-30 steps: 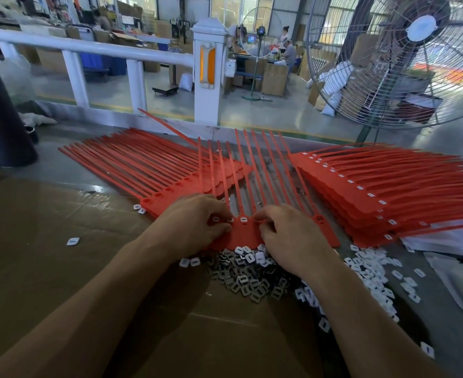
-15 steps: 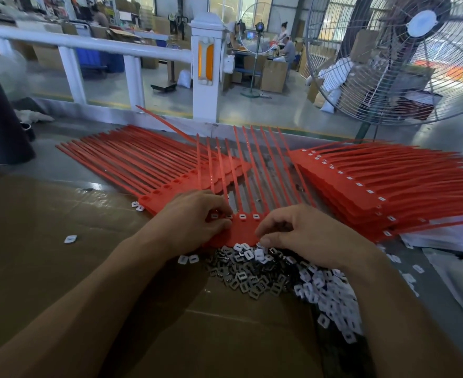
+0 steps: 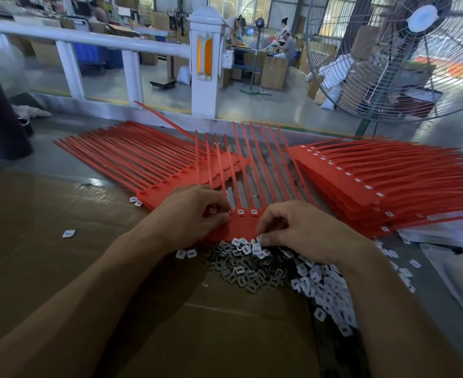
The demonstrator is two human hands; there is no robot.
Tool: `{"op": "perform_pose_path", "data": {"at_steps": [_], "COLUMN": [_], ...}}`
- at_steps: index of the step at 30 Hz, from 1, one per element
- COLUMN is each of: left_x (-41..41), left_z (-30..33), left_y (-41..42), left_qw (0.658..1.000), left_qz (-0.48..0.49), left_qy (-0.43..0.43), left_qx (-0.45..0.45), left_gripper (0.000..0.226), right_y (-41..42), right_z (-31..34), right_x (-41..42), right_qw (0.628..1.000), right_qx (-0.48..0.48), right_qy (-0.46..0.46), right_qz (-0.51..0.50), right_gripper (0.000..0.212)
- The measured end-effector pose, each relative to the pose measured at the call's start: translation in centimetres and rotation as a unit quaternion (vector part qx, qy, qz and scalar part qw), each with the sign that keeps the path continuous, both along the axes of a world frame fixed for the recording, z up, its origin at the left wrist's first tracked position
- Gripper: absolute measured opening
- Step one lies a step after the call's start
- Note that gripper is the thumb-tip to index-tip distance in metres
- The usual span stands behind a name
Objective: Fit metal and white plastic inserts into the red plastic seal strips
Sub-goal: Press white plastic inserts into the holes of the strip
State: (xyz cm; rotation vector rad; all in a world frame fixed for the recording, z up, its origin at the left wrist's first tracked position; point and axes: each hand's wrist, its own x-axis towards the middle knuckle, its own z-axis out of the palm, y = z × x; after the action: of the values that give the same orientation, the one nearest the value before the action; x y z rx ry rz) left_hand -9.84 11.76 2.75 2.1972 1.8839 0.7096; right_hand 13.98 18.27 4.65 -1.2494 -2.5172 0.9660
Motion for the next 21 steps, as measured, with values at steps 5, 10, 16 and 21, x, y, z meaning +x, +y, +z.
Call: {"op": "perform_pose_path", "data": {"at_steps": [5, 10, 16, 21], "left_x": [0.0, -0.1, -0.1, 0.4], "left_z": [0.0, -0.2, -0.2, -0.4], "left_y": [0.1, 0.2, 0.2, 0.1], "left_qw": [1.0, 1.0, 0.999, 0.999], "left_qz": [0.0, 0.008, 0.014, -0.016], "left_qy": [0.0, 0.007, -0.01, -0.026], "left_qx": [0.003, 0.002, 0.031, 0.027], "left_gripper": [0.025, 0.027, 0.025, 0.031], "right_y": [-0.1, -0.3, -0.2, -0.2], "right_z": [0.2, 0.1, -0.5, -1.0], "right_x": [-0.1, -0.1, -0.5, -1.0], "right_qw": [0.999, 0.998, 0.992, 0.989], "right_qx": [0.003, 0.021, 0.015, -0.002], "right_qy": [0.028, 0.053, 0.109, 0.134], "right_qz": [-0.021, -0.027, -0.056, -0.068], "right_gripper": [0.007, 0.006, 0.009, 0.008]}}
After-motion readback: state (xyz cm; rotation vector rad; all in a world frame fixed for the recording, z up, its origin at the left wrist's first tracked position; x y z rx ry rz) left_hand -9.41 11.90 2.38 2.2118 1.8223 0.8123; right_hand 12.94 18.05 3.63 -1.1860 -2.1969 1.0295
